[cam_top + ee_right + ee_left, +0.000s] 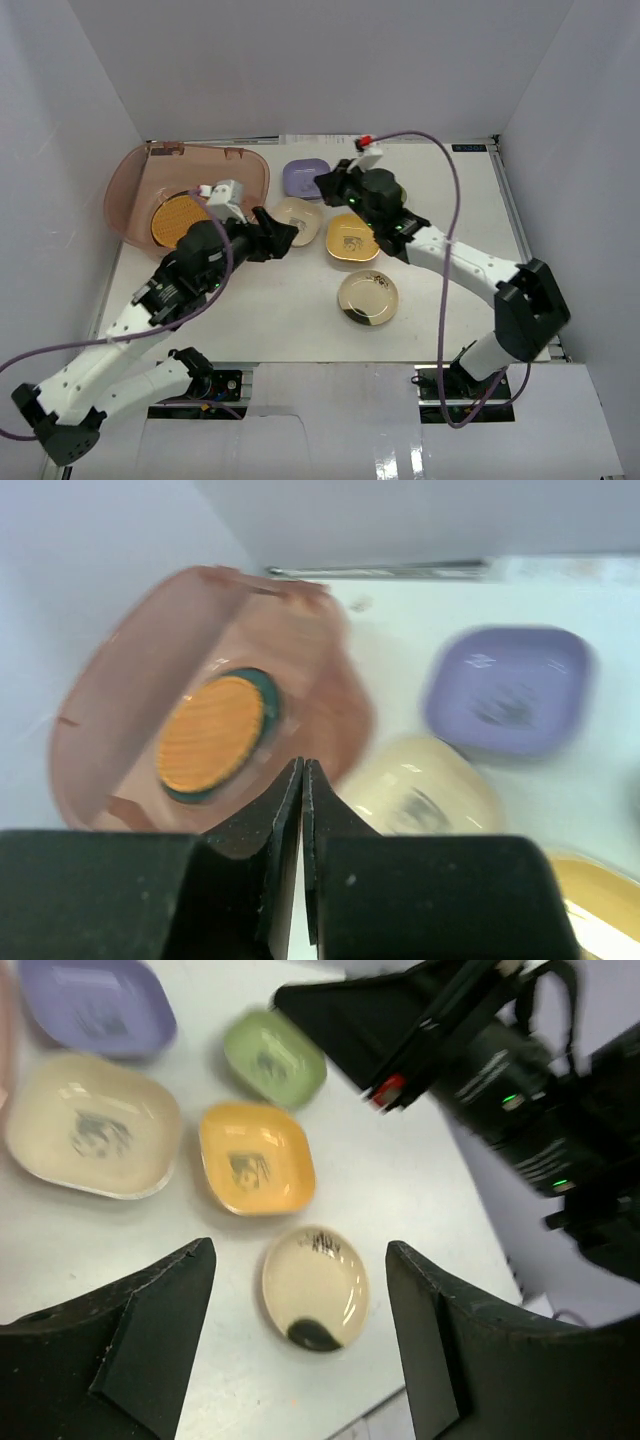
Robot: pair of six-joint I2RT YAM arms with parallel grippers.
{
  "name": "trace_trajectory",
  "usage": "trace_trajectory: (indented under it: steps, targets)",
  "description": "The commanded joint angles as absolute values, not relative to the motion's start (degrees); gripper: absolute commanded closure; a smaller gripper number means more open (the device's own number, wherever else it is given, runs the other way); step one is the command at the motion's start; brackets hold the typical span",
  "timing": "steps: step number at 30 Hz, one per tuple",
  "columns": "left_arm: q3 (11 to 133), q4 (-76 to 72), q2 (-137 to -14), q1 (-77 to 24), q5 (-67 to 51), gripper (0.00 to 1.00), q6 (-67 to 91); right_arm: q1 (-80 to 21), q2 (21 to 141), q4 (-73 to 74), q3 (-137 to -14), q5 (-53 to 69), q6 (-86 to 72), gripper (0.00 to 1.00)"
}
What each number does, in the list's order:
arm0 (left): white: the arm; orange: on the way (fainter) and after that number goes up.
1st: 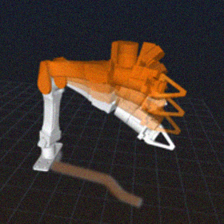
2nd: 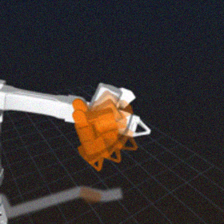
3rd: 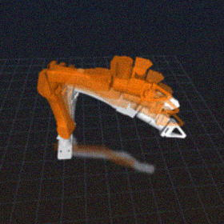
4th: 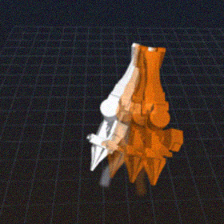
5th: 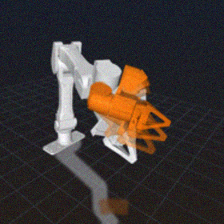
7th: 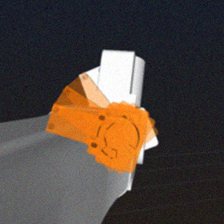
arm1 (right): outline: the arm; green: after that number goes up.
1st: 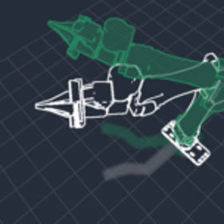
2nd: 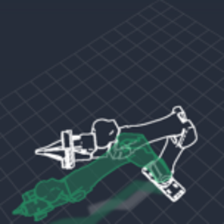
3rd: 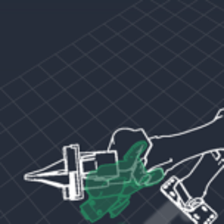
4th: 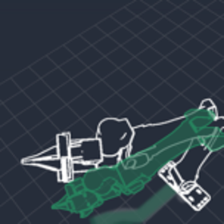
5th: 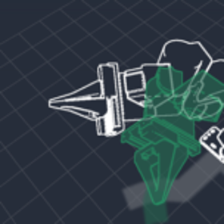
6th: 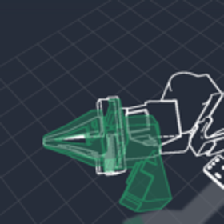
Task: Place the plates into the plastic bin on the countertop
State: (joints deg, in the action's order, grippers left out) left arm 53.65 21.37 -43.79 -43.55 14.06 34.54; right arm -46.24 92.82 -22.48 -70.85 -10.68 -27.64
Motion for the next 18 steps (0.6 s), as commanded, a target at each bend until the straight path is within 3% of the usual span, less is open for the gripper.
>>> trace_trajectory:
  steps: [1,5,10,14,18]
  targets:
    - [51.5,22.1,-53.9,-43.4,-0.6,0.21,36.4,-40.3,84.6,-23.7,-56.5,-8.7,-27.4,0.92]
    - [49.1,16.5,-67.1,-45.2,-10.4,0.26,35.8,-32.5,70.5,-19.7,-45.0,-4.8,-25.1,0.91]
    - [48.5,9.2,-79.2,-46.1,-15.7,0.31,36.9,-24.5,59.2,-15.7,-36.0,0.3,-24.8,0.79]
    - [49.8,5.5,-86.7,-46.6,-18.2,0.32,37.5,-18.6,55.9,-15.8,-29.0,9.4,-27.5,0.67]
    - [51.2,4.1,-92.8,-46.7,-18.5,0.35,37.2,-15.6,54.7,-15.8,-25.8,13.6,-28.7,0.66]
